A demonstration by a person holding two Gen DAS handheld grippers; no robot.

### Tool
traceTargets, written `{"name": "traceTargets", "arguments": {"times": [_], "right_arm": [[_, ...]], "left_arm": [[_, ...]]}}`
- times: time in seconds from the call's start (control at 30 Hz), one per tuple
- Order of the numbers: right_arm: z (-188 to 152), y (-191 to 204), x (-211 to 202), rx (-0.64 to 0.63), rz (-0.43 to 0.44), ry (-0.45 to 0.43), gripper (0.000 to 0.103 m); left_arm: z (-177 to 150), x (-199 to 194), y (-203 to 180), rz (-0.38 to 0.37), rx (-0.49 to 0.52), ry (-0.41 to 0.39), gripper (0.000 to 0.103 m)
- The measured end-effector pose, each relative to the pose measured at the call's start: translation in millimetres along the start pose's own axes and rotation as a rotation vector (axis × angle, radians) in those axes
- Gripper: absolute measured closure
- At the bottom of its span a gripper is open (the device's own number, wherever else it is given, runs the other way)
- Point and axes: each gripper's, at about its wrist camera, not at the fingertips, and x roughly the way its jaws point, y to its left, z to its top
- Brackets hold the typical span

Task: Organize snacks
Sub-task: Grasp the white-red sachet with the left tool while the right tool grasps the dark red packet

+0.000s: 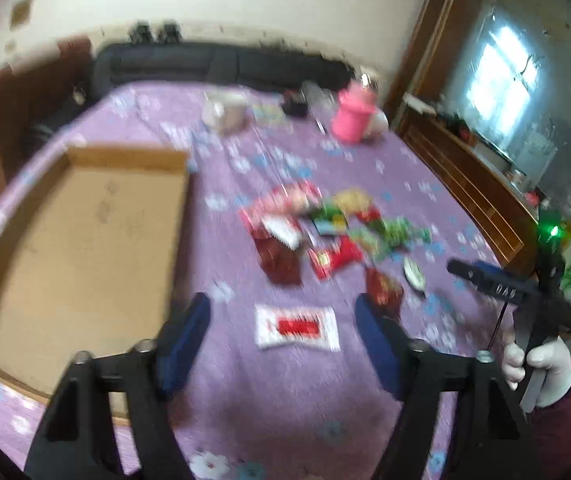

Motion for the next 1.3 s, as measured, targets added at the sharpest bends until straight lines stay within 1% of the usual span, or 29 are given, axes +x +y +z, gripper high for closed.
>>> {"name": "traceTargets", "arguments": {"times": [0.03, 0.07, 0.17, 0.23, 0.3, 0.33, 0.37, 0.4, 0.43, 0.53, 0.6, 0.63, 0.7, 0.73, 0.8, 0.83, 0.93, 1.0, 1.07, 1.1, 1.17, 1.2, 1.23, 1.27, 1.3], "right_arm": [[0.1, 6.1, 0.5, 0.001, 0.056, 0.018, 0.025], [-0.2, 14.3, 1.0, 0.001, 0.119, 0.042, 0.028], [-2.2, 46.2, 4.1, -0.026, 0.265, 0.093, 0.029], [-5.2, 67.7, 10.9, -0.039, 0.311, 0.115, 0.029], [-5.0, 89.3, 27.6, -0.058, 0.299, 0.156, 0.029], [-6.0, 101.5, 38.7, -0.089, 0.266, 0.171, 0.029], [-9.8, 105.2, 43.9, -0.109, 0.231, 0.178, 0.031], [-12.2, 110.1, 50.1, -0.127, 0.207, 0.189, 0.034], [-15.3, 114.2, 56.0, -0.141, 0.198, 0.203, 0.044], [-18.7, 109.1, 48.1, -0.149, 0.200, 0.180, 0.051], [-19.0, 101.7, 44.8, -0.136, 0.217, 0.182, 0.052], [-19.7, 98.6, 44.0, -0.130, 0.228, 0.183, 0.054], [-22.2, 91.8, 40.7, -0.116, 0.247, 0.190, 0.054], [-22.6, 93.3, 42.9, -0.117, 0.248, 0.190, 0.054], [-24.5, 91.4, 42.0, -0.116, 0.254, 0.191, 0.054], [-24.6, 89.6, 41.8, -0.110, 0.262, 0.193, 0.054], [-24.8, 86.3, 41.0, -0.097, 0.284, 0.193, 0.054], [-24.1, 84.8, 41.7, -0.092, 0.296, 0.194, 0.054], [-24.2, 84.2, 41.6, -0.097, 0.299, 0.195, 0.054], [-24.3, 84.6, 41.5, -0.101, 0.297, 0.194, 0.054], [-25.3, 85.8, 41.0, -0.106, 0.291, 0.193, 0.054], [-25.5, 86.4, 41.0, -0.109, 0.288, 0.192, 0.054], [-25.4, 86.8, 41.1, -0.110, 0.286, 0.190, 0.054], [-25.6, 86.9, 41.2, -0.112, 0.285, 0.189, 0.054], [-26.3, 87.6, 41.3, -0.113, 0.284, 0.185, 0.054]], "left_arm": [[-2.8, 6.1, 0.3, -0.022, 0.001, 0.022, 0.048], [-4.9, 12.9, -2.6, -0.031, 0.020, 0.038, 0.048], [-5.5, 17.9, -7.6, -0.037, 0.098, 0.050, 0.047], [-4.6, 18.5, -8.9, -0.039, 0.147, 0.063, 0.046], [-3.9, 26.6, -14.4, -0.032, 0.216, 0.088, 0.046], [-2.6, 29.8, -14.7, -0.032, 0.234, 0.099, 0.046], [-3.1, 34.9, -18.7, -0.028, 0.272, 0.117, 0.046], [-2.8, 37.9, -21.8, -0.027, 0.303, 0.128, 0.046], [-3.6, 42.8, -26.4, -0.025, 0.348, 0.148, 0.046], [-5.5, 55.3, -35.7, -0.008, 0.436, 0.187, 0.045], [-4.1, 65.9, -41.7, 0.003, 0.491, 0.206, 0.045], [-2.9, 69.6, -42.5, 0.002, 0.504, 0.213, 0.045], [-1.6, 81.0, -41.7, 0.006, 0.519, 0.254, 0.045], [-2.6, 86.5, -40.3, 0.013, 0.518, 0.290, 0.045], [-4.4, 85.2, -36.7, -0.064, 0.479, 0.340, 0.049], [-8.3, 80.2, -37.2, -0.088, 0.482, 0.354, 0.053], [-20.6, 68.1, -44.6, -0.125, 0.498, 0.388, 0.054], [-28.9, 57.1, -48.8, -0.106, 0.519, 0.375, 0.053], [-31.4, 52.0, -49.3, -0.087, 0.527, 0.359, 0.051], [-34.3, 50.5, -48.9, -0.065, 0.541, 0.353, 0.048], [-41.4, 53.3, -50.6, -0.013, 0.575, 0.355, 0.047], [-45.5, 51.5, -50.0, -0.004, 0.587, 0.336, 0.047], [-43.0, 49.5, -51.9, -0.001, 0.592, 0.337, 0.048], [-44.6, 46.5, -51.7, 0.003, 0.583, 0.328, 0.050], [-47.3, 43.3, -51.1, -0.003, 0.579, 0.325, 0.063]]}}
